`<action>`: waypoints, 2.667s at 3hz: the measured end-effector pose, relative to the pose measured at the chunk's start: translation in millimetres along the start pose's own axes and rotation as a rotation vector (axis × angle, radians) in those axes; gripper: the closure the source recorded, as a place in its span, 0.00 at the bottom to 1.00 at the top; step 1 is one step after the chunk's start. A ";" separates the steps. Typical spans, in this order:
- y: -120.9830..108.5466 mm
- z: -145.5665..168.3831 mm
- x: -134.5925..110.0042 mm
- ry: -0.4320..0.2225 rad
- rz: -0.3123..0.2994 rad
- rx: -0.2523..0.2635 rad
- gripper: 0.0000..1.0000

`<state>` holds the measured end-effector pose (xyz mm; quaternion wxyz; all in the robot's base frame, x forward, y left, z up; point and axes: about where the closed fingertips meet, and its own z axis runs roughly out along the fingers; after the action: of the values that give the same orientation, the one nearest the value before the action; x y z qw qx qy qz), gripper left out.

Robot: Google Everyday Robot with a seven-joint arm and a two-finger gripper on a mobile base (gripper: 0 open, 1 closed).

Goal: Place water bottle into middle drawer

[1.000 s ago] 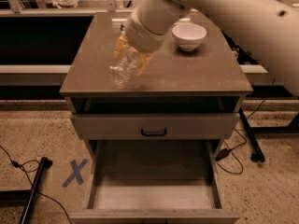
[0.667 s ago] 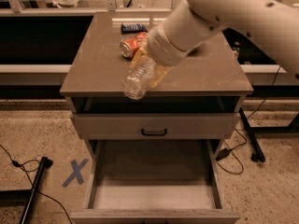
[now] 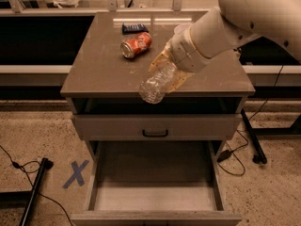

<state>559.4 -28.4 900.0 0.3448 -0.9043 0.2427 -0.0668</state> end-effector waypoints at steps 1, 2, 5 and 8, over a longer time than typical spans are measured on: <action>21.1 18.3 -7.0 -0.019 0.012 0.055 1.00; 49.2 31.1 -42.4 -0.018 0.035 0.155 1.00; 174.1 72.6 -87.7 -0.045 0.490 0.002 1.00; 232.7 170.3 -73.6 -0.135 0.638 -0.098 1.00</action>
Offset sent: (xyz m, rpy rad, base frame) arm -0.1161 -0.0073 -0.1264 0.2384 -0.0381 -0.0986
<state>452.8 -42.0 622.5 0.3195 -0.8007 0.4932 0.1162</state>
